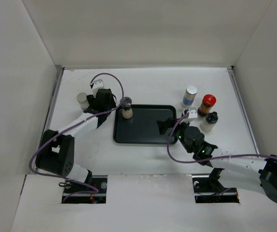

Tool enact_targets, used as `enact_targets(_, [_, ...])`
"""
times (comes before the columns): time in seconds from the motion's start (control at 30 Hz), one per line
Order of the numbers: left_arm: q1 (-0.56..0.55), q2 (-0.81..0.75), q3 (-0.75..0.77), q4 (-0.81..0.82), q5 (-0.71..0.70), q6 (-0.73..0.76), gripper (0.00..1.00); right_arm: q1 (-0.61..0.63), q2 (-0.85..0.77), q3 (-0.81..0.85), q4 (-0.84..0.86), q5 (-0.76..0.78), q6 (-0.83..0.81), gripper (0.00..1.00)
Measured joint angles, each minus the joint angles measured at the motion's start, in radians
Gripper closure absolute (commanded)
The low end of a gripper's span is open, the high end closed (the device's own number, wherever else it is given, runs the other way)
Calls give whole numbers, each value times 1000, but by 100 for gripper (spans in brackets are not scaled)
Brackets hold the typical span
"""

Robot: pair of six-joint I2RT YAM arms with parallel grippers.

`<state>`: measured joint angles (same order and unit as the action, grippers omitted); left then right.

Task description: Organize the condiment bottles

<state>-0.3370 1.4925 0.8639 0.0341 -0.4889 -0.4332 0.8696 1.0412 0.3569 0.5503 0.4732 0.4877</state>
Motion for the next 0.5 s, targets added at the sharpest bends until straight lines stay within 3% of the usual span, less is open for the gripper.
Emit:
enact_targets(0.27, [-136,-284,-99,-72,-60,2,62,0,-10,0,0,0,3,0])
enact_targets(0.5, [-283,-373,-141,-134,-98,-3,62,0,-29,0,0,0,3,0])
